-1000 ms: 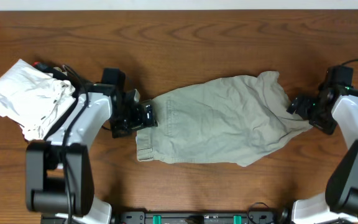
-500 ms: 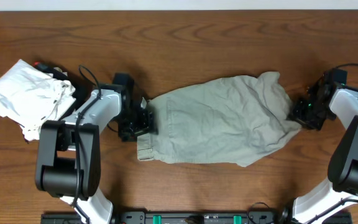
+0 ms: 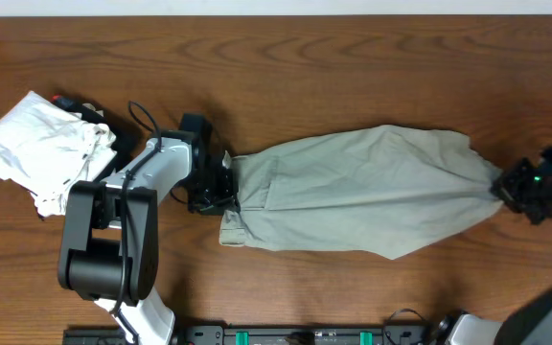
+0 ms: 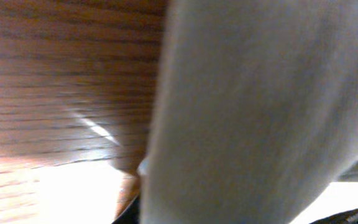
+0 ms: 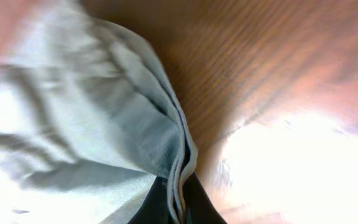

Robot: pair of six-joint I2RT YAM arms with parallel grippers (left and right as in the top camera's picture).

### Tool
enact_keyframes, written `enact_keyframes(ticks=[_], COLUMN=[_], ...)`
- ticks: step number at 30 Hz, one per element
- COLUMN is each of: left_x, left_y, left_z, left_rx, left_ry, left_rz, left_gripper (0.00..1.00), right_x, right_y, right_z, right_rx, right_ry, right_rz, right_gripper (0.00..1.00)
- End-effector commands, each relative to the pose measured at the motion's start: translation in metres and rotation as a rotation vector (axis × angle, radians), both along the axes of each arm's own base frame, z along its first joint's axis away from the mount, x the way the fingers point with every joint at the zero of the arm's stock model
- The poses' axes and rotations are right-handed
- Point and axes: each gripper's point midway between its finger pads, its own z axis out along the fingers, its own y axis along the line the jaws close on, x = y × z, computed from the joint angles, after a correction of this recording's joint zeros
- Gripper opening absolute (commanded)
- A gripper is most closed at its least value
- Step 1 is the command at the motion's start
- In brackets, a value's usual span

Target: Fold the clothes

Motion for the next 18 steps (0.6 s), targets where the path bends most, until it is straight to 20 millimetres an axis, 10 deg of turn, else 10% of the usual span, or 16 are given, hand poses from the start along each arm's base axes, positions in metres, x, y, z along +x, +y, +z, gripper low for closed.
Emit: enact_keyframes(ticks=[1,6,18], left_x=[-0.005,-0.005,-0.006], left_y=[0.016,0.016,0.016], left_z=[-0.01,-0.01,-0.01], left_rx=[0.073,0.073,0.073], left_ry=[0.019,0.02,0.023], left_rz=[-0.003,-0.003,-0.004], left_gripper=[0.2,0.2,0.27], right_x=[-0.021,-0.043,0.004], right_y=[-0.032,-0.034,-0.011], right_z=[0.022,0.021,0.025], right_rx=[-0.16,-0.2,-0.107], right_ry=[0.023,0.11,-0.093], right_rz=[-0.117,-0.132,0.072], right_gripper=[0.17,0.54,0.7])
